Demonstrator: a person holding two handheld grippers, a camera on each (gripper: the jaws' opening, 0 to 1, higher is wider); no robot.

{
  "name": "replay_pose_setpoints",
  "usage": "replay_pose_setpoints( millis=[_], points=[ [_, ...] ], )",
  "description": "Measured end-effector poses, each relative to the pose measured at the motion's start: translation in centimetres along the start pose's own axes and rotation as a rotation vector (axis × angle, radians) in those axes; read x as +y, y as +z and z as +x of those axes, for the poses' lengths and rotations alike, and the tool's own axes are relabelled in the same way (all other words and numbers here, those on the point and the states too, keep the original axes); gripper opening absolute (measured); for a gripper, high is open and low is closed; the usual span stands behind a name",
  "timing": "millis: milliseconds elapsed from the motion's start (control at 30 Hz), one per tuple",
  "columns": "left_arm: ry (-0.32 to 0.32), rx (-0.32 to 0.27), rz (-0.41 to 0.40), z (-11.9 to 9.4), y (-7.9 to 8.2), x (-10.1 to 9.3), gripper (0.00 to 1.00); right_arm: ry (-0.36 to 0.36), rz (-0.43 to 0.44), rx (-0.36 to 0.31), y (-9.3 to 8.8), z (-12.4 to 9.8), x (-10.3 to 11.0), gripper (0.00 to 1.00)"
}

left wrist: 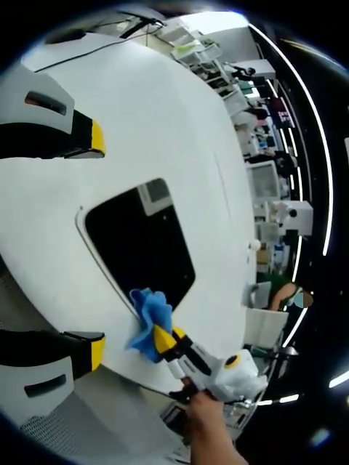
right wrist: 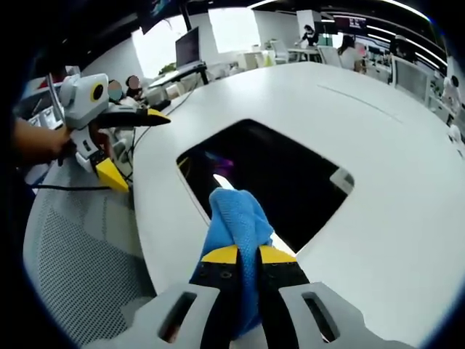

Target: Wipe the mirror surface with the cleaning cloth until all visible marks leave the cleaned area.

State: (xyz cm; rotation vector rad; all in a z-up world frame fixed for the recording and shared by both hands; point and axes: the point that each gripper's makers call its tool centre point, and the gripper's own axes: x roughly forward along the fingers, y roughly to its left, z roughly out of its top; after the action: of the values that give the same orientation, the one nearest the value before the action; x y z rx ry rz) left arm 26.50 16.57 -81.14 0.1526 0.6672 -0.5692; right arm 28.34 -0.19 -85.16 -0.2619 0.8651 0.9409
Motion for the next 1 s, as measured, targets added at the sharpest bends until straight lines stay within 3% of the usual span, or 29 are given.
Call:
replay_pose_setpoints(
  millis=[1000],
  points=[
    [0.001, -0.006, -0.004, 0.0, 0.2, 0.1, 0.99, -0.017, -0.063, 0.028, 0.8, 0.3, -2.3, 0.03]
  ],
)
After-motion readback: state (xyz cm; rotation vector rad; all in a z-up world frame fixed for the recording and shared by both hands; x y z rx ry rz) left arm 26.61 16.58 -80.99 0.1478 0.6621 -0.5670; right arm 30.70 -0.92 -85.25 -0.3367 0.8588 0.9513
